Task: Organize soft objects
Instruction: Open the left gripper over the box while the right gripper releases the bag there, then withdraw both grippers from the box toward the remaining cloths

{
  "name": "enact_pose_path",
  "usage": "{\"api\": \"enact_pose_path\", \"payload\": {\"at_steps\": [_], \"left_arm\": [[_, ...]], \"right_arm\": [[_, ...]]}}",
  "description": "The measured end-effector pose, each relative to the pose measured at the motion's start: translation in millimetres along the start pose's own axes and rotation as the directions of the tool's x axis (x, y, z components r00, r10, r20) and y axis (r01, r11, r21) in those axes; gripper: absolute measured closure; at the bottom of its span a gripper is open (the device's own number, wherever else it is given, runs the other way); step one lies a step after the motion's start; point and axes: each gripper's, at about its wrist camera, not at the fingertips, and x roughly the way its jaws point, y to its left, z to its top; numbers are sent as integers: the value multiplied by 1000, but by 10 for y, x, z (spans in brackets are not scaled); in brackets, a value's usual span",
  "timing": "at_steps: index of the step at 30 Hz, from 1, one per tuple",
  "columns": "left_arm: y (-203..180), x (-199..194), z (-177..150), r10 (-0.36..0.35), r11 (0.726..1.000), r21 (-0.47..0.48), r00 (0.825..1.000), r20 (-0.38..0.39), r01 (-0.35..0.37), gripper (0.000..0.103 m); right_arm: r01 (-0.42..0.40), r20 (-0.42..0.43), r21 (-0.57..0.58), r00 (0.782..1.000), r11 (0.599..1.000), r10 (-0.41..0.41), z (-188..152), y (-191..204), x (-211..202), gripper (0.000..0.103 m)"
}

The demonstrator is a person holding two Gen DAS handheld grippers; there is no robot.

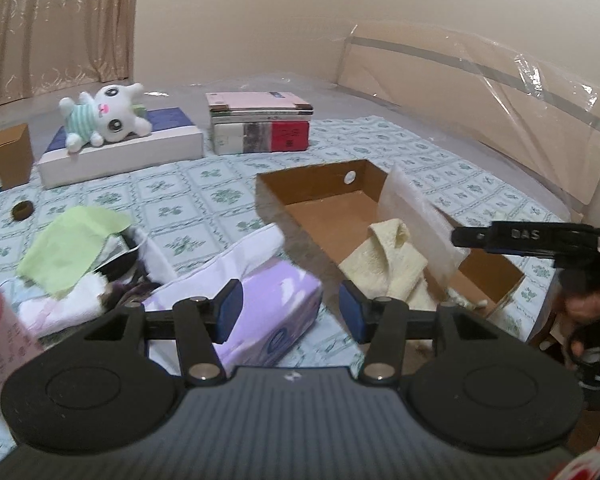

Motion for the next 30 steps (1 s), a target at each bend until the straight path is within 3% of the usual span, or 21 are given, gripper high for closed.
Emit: {"api": "enact_pose_path", "payload": {"at_steps": [6, 12, 23, 30], "left_arm": [[192, -338, -193, 54, 998, -35, 999, -7, -54, 54], [421, -714, -394, 122, 991, -59, 992, -13, -123, 54], [884, -1268, -606, 214, 970, -120, 977, 0, -213, 54], [1087, -1423, -674, 235, 961, -150, 972, 11, -231, 54]], "right_arm": [[-18, -8, 32, 1000, 999, 18, -269, 192, -339, 40], [-78, -44, -10, 996, 997, 77, -516, 565, -565, 40], [-157, -78, -108, 986, 982, 149, -693, 1244, -674, 40], [-180, -92, -167, 982, 969, 166, -730, 1535, -672, 40]]}}
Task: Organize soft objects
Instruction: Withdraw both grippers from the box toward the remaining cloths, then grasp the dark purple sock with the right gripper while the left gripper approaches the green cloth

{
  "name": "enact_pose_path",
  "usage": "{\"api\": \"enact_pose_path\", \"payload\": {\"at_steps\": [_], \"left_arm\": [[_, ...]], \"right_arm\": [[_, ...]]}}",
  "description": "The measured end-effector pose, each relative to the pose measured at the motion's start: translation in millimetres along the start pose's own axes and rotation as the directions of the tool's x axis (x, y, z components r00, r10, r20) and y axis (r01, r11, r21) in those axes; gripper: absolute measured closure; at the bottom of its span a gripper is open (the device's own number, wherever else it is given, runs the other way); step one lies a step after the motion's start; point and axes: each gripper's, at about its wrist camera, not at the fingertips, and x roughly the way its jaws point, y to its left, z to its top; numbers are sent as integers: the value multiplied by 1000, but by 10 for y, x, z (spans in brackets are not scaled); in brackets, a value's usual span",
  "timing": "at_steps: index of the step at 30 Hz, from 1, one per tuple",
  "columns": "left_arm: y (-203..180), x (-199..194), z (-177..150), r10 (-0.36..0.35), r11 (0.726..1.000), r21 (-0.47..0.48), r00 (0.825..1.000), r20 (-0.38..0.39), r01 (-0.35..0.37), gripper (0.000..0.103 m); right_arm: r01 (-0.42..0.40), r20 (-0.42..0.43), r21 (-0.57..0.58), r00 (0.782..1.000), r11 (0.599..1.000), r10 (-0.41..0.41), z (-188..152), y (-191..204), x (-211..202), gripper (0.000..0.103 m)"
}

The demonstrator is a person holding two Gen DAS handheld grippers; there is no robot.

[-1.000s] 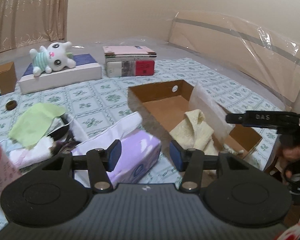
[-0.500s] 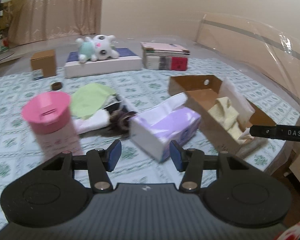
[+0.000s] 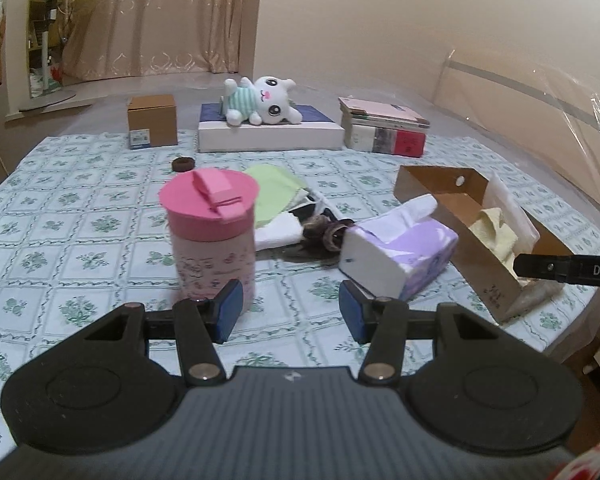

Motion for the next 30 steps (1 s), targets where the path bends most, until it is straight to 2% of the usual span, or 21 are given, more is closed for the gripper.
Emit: {"api": "enact_pose_path", "payload": {"at_steps": [10, 19, 23, 30], "left_arm": [[108, -46, 65, -27, 1000, 15, 999, 18, 27, 54], [196, -35, 300, -55, 995, 88, 998, 42, 51, 54], [283, 26, 470, -73, 988, 137, 997, 39, 67, 54], [513, 286, 835, -110, 971, 213, 994, -2, 108, 54]], "right_arm": [[-2, -17, -66, 1000, 998, 0, -6, 198, 46, 40], [-54, -38, -222, 998, 973, 47, 152, 418, 264, 40], [-94, -56, -319, 995, 943, 80, 255, 543, 495, 40], [-175, -136, -493, 983, 852, 123, 465, 702, 1080, 40]]}}
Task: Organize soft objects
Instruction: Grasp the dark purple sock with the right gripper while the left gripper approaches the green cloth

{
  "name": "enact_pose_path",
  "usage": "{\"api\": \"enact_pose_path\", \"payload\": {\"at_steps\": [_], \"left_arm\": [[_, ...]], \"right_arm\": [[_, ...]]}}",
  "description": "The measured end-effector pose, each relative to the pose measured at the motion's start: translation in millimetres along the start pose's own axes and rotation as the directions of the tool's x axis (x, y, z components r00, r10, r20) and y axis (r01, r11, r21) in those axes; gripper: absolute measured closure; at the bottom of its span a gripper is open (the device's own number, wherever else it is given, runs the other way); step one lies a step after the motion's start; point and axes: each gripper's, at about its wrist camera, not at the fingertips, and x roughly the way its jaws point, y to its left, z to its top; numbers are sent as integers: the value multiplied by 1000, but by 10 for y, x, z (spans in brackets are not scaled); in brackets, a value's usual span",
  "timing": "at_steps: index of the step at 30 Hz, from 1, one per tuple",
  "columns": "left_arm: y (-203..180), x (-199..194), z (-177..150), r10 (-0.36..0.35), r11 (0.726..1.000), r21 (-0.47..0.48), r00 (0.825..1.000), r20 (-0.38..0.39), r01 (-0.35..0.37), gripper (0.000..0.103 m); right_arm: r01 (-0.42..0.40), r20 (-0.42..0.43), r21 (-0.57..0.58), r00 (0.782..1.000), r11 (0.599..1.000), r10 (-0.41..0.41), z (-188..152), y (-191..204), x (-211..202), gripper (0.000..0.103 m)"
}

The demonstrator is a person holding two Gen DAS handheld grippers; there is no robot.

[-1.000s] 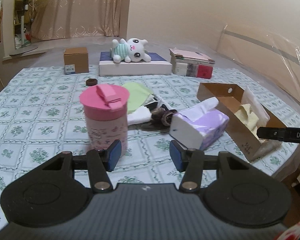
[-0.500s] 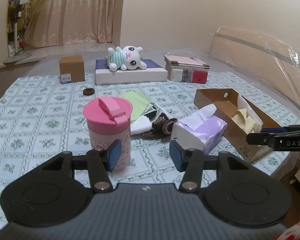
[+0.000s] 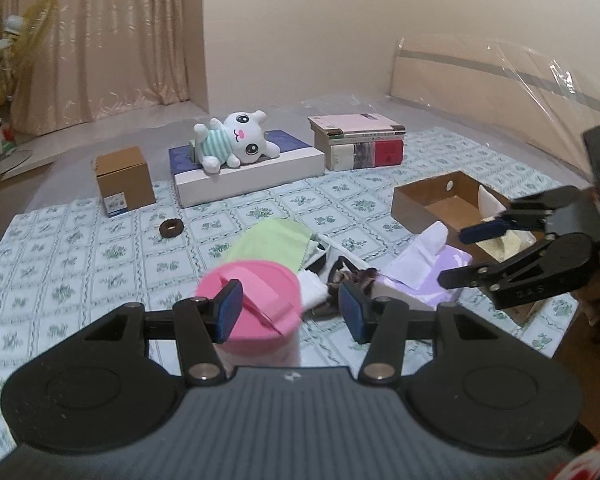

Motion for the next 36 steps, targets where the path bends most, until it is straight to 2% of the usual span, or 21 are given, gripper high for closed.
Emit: {"api": "enact_pose_path", "payload": {"at_steps": [4, 8, 11, 17, 22, 23, 25, 27, 31, 36], "left_arm": [[251, 219, 189, -28, 999, 27, 999, -30, 28, 54], [459, 453, 357, -48, 997, 55, 997, -67, 51, 54], [559, 663, 454, -74, 991, 103, 991, -115, 86, 54], [712, 1042, 566, -135, 973, 154, 967, -217, 170, 54], [838, 1296, 602, -152, 967, 160, 951, -271, 200, 54], [866, 1352, 603, -152, 966, 159, 947, -282, 203, 54], [912, 1426, 604, -154, 966, 155, 942, -297, 206, 54], [956, 1491, 609, -151, 967, 152, 939, -309, 206, 54], [1005, 1578, 623, -155, 967, 142, 933, -325, 211, 54], [1021, 1622, 653, -159, 969, 129, 931, -330, 211, 54]], "right_arm": [[-48, -59, -116, 997, 992, 41, 152, -36, 361, 40], [-128, -155, -233, 983, 964, 94, 268, -31, 738, 40], [-197, -232, -289, 964, 937, 131, 337, -47, 1013, 41], [-310, -388, -357, 907, 881, 162, 420, -93, 1479, 41], [-361, -459, -333, 869, 871, 185, 422, -172, 1740, 41], [-370, -470, -330, 862, 869, 189, 417, -174, 1775, 42], [-381, -489, -319, 851, 868, 193, 396, -195, 1825, 62], [-379, -488, -294, 849, 877, 203, 391, -239, 1839, 65], [-379, -471, -247, 851, 892, 231, 403, -295, 1787, 81], [-357, -434, -223, 870, 907, 236, 450, -314, 1682, 87]]}}
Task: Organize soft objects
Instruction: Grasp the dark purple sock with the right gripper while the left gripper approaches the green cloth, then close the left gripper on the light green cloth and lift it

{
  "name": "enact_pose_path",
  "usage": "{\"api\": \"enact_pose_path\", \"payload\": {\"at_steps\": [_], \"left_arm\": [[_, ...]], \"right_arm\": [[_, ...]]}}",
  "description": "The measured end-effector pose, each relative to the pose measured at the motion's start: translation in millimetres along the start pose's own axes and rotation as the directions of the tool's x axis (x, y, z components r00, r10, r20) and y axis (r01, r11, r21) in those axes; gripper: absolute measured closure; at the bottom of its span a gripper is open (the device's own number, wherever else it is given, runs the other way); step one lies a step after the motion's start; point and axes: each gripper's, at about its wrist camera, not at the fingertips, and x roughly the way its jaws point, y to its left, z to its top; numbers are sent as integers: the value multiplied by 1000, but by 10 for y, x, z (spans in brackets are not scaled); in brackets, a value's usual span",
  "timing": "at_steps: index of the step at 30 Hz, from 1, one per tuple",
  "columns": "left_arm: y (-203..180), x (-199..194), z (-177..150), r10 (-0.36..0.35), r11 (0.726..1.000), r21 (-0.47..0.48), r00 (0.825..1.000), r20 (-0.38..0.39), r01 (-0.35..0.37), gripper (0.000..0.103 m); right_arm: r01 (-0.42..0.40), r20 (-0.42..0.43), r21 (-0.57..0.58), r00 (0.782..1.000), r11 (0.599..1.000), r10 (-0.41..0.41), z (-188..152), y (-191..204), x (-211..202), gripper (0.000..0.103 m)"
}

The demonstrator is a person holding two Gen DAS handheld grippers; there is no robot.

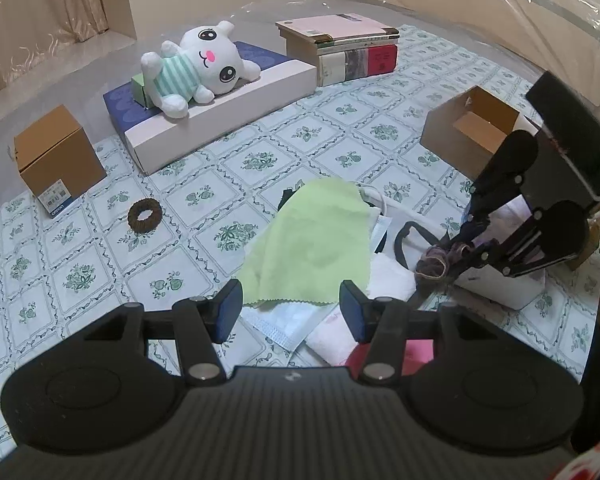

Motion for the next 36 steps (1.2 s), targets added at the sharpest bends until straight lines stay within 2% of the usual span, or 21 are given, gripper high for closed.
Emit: {"api": "enact_pose_path", "payload": {"at_steps": [8, 13, 19, 22, 28, 30, 32, 33, 35, 36], "left_arm": [[-61, -17, 120, -12, 1000, 24, 1000, -4, 12, 50], [-14, 116, 276, -29, 999, 43, 999, -29, 31, 42], [59, 495, 520, -66, 992, 105, 994, -89, 76, 38], [86, 771, 578, -89, 986, 132, 987, -133, 106, 38], [69, 1245, 620, -75, 976, 191, 983, -170, 107, 38], [55, 1353, 632, -77, 973, 201, 981, -178, 113, 42], [35, 1419, 636, -73, 969, 218, 980, -186, 114, 53], [27, 1439, 635, -71, 968, 225, 979, -191, 114, 54], [15, 1451, 635, -72, 966, 229, 977, -198, 118, 75], [2, 1436, 633, -65, 966, 232, 978, -198, 111, 81]], "right_arm": [[4, 117, 115, 993, 993, -17, 51, -136, -324, 88], [47, 177, 184, 981, 982, -81, 100, -266, -496, 88], [75, 234, 280, 962, 957, -144, 143, -497, -578, 88], [60, 258, 323, 955, 944, -149, 146, -619, -567, 88], [48, 273, 361, 950, 931, -155, 153, -786, -403, 88], [47, 272, 365, 950, 930, -154, 138, -814, -341, 88], [45, 272, 371, 950, 928, -155, 123, -838, -299, 88], [44, 272, 373, 950, 927, -154, 116, -852, -277, 88], [39, 271, 377, 951, 926, -150, 104, -865, -259, 88], [38, 272, 379, 951, 925, -150, 98, -867, -259, 88]]}}
